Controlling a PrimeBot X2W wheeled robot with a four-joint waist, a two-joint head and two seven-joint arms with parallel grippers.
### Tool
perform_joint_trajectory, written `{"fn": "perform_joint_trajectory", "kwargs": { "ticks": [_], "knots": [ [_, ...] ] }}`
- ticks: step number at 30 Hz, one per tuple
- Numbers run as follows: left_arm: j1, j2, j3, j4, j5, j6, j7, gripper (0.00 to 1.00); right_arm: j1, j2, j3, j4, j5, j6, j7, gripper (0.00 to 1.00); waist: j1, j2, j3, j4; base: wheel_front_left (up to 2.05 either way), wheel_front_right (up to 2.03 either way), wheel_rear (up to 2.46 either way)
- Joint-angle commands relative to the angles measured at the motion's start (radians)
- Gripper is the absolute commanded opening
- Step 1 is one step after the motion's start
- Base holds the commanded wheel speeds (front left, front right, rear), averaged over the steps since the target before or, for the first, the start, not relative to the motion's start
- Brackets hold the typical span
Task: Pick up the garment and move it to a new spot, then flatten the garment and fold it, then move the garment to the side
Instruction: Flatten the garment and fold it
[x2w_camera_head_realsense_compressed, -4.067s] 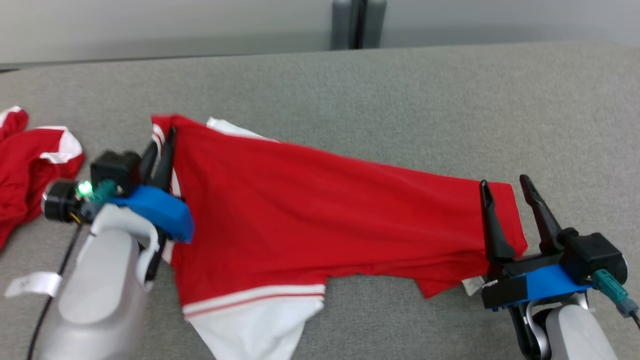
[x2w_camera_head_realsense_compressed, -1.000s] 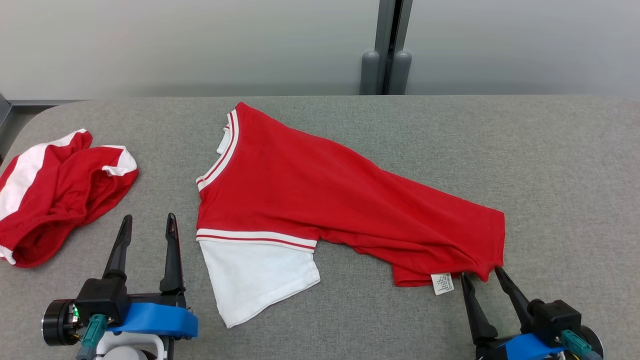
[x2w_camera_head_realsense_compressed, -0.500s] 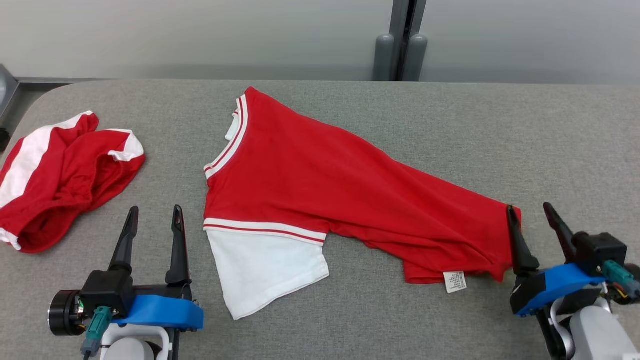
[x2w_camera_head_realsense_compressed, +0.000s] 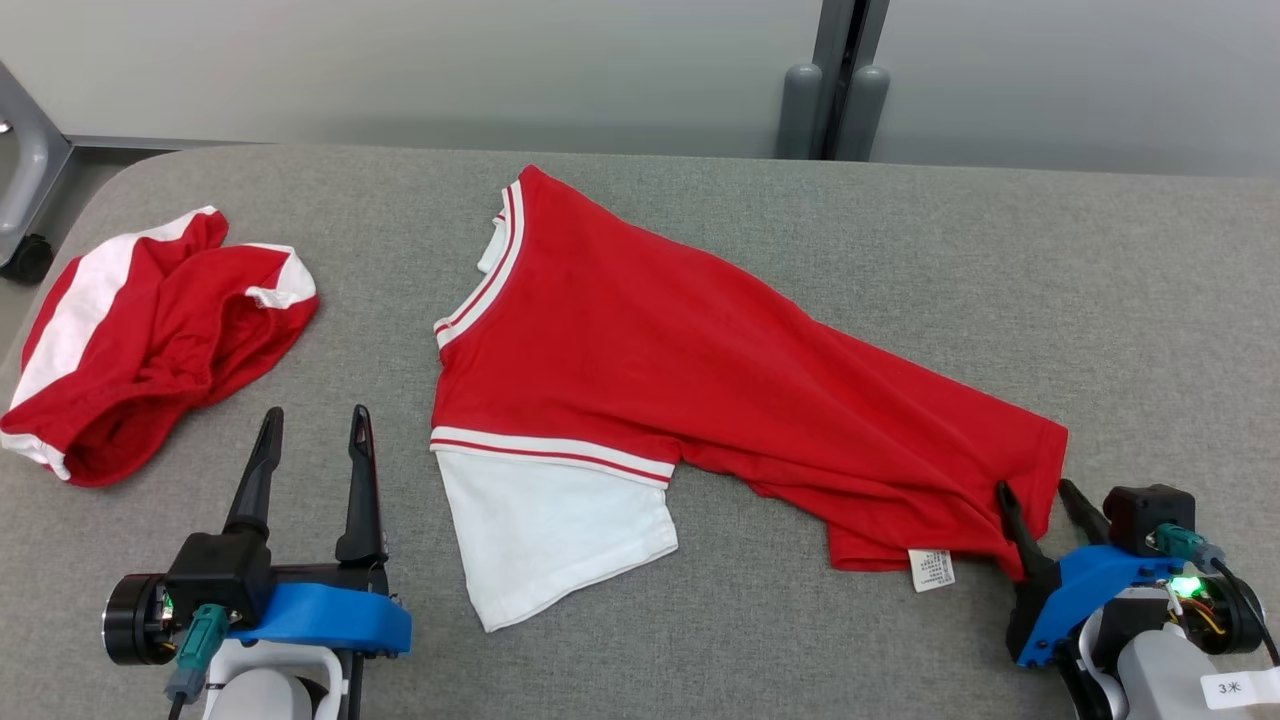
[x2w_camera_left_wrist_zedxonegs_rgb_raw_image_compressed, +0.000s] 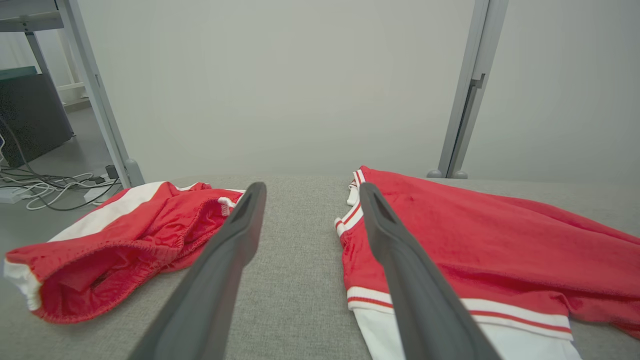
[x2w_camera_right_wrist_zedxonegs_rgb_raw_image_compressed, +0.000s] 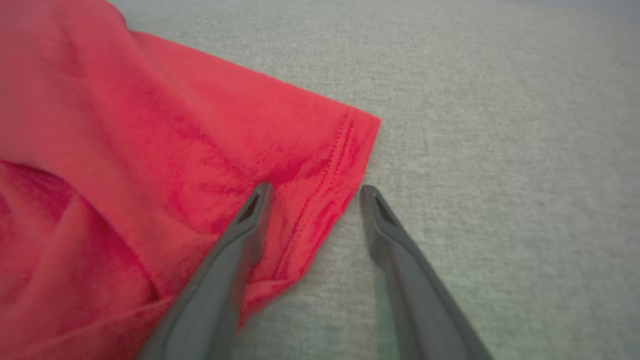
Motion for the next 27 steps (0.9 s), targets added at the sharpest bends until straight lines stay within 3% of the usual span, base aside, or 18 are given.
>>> {"fn": "perform_joint_trajectory", "kwargs": {
  "ticks": [1, 2, 19, 27],
  "knots": [
    [-0.003, -0.002, 0.0, 0.002, 0.003, -0.001, -0.005, 1.0, -0.005, 0.005, 0.009, 0.014, 0.004, 0.0, 0.001, 0.31, -0.0001, 0.0, -0.001, -0.001, 0.0, 0.0, 0.0],
    [-0.004, -0.002, -0.001, 0.003, 0.004, -0.002, -0.005, 1.0, -0.011, 0.004, 0.02, 0.023, 0.013, 0.0, -0.004, 0.0, -0.0001, 0.0, -0.003, -0.002, 0.0, 0.0, 0.0],
    [0.021, -0.004, 0.004, 0.015, 0.005, -0.007, -0.005, 1.0, -0.237, -0.107, 0.049, -0.041, 0.073, 0.0, -0.098, 0.0, -0.0001, 0.0, -0.067, -0.004, 0.0, 0.0, 0.0],
    [0.043, -0.004, 0.013, 0.007, -0.002, -0.004, -0.005, 1.0, -0.25, -0.099, 0.082, -0.136, 0.097, 0.0, -0.1, 0.0, -0.0001, 0.0, -0.082, -0.001, 0.0, 0.0, 0.0]
  ]
}}
